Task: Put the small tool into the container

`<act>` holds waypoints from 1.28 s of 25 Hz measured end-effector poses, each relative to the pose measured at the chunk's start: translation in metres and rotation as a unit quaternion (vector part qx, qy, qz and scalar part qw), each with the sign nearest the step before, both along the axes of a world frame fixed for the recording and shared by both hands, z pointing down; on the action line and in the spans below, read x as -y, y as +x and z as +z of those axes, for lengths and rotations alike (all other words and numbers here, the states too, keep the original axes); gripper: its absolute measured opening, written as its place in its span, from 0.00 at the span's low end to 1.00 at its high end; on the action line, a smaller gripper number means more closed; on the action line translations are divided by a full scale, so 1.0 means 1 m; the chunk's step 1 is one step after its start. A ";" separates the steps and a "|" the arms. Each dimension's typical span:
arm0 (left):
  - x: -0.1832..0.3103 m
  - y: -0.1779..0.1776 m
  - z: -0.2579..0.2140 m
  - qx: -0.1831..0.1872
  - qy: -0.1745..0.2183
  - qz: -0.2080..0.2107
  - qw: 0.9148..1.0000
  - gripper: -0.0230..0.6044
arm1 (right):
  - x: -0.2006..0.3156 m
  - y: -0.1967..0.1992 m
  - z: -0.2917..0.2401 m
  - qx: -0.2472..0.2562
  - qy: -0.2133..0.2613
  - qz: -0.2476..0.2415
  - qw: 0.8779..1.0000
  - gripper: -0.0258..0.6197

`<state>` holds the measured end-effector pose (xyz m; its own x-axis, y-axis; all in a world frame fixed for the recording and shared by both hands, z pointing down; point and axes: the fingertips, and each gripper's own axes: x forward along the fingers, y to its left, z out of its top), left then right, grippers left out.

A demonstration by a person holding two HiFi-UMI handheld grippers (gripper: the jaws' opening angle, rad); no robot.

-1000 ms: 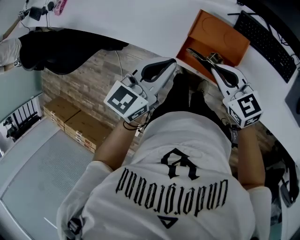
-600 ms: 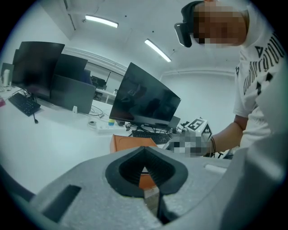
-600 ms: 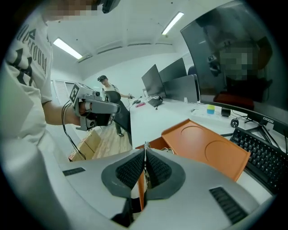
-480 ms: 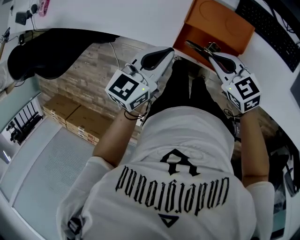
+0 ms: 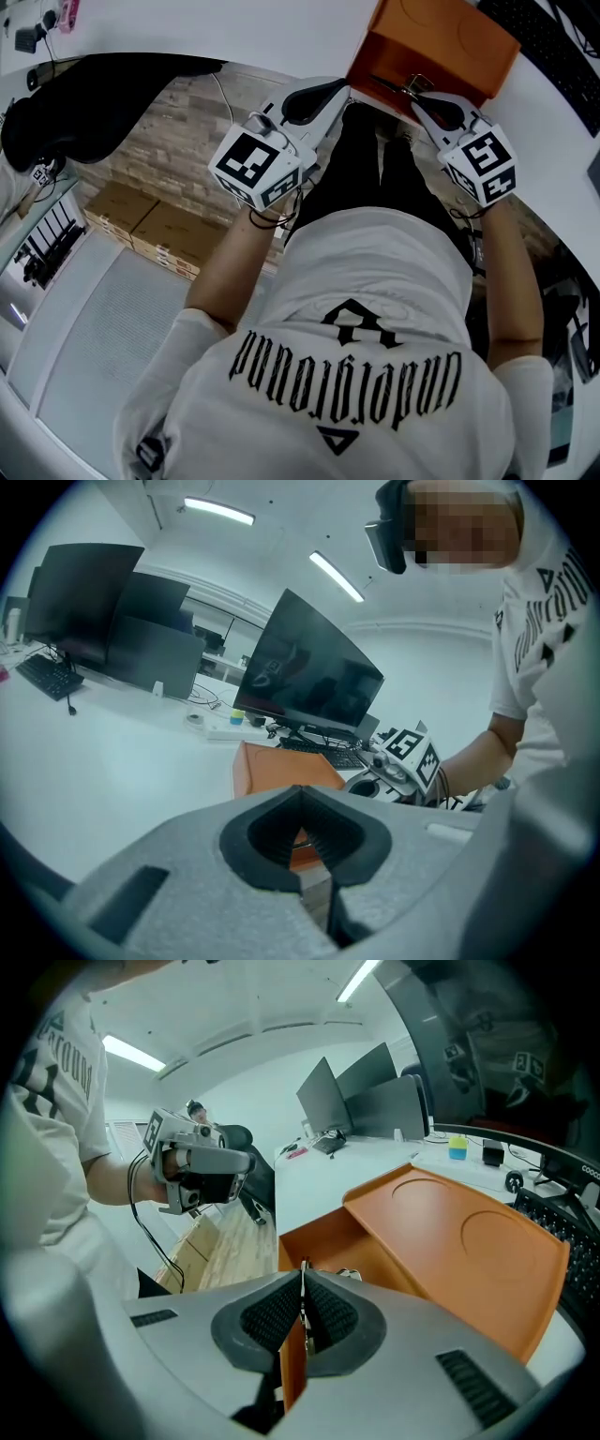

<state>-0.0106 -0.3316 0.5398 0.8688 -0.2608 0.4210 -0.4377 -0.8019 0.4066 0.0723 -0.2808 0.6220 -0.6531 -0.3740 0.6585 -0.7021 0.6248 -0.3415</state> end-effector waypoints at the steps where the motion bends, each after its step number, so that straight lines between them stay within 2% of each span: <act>1: 0.001 0.000 0.001 -0.001 -0.002 0.000 1.000 0.06 | 0.000 0.000 0.003 -0.002 -0.004 -0.001 1.000 0.07; 17: 0.009 0.000 0.014 0.001 -0.017 0.001 1.000 0.06 | 0.000 0.005 0.026 -0.013 -0.038 -0.008 0.999 0.08; 23: 0.010 0.002 0.016 0.003 -0.020 0.002 1.000 0.06 | 0.002 0.009 0.032 -0.022 -0.051 0.002 0.998 0.08; 32: 0.013 0.001 0.020 0.004 -0.028 0.001 1.000 0.06 | 0.015 0.013 0.040 -0.033 -0.072 0.043 0.996 0.08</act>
